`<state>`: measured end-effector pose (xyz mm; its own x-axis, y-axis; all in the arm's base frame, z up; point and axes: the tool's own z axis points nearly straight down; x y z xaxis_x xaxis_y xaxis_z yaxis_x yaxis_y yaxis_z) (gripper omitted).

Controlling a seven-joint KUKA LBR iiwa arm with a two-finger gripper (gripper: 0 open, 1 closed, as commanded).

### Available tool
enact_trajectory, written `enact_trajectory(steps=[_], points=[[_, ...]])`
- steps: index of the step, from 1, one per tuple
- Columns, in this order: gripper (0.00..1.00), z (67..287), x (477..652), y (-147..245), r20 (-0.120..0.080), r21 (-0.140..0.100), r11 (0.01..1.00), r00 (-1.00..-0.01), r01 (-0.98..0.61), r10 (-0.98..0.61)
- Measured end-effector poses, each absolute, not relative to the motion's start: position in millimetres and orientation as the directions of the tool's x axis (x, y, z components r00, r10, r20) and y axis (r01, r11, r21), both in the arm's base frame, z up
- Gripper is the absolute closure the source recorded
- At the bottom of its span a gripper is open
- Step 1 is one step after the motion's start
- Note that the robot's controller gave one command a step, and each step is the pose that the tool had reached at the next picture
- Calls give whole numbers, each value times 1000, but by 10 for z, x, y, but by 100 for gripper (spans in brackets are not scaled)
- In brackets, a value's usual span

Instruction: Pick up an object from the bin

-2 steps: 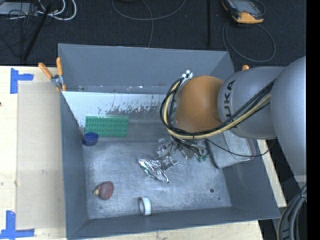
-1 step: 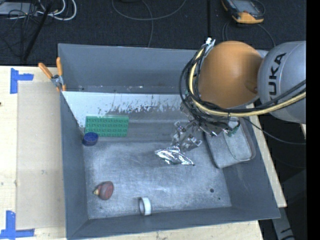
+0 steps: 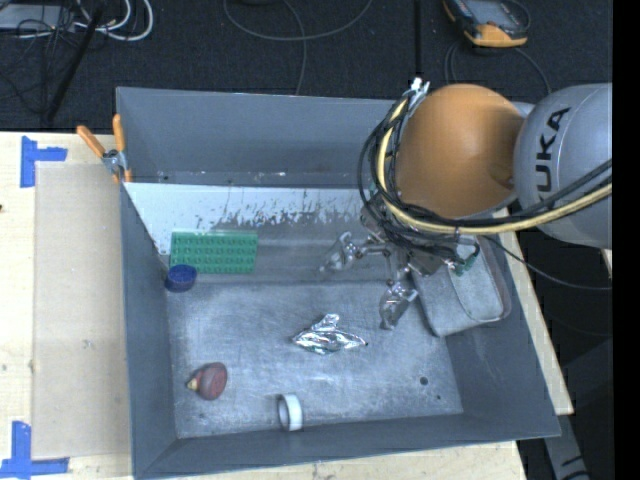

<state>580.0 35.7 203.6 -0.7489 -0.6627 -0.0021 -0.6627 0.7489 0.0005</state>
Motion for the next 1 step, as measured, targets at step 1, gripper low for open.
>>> enact_trajectory(steps=[1], points=[[0,701,5669,406,-2,1,758,-758,-652,-652]])
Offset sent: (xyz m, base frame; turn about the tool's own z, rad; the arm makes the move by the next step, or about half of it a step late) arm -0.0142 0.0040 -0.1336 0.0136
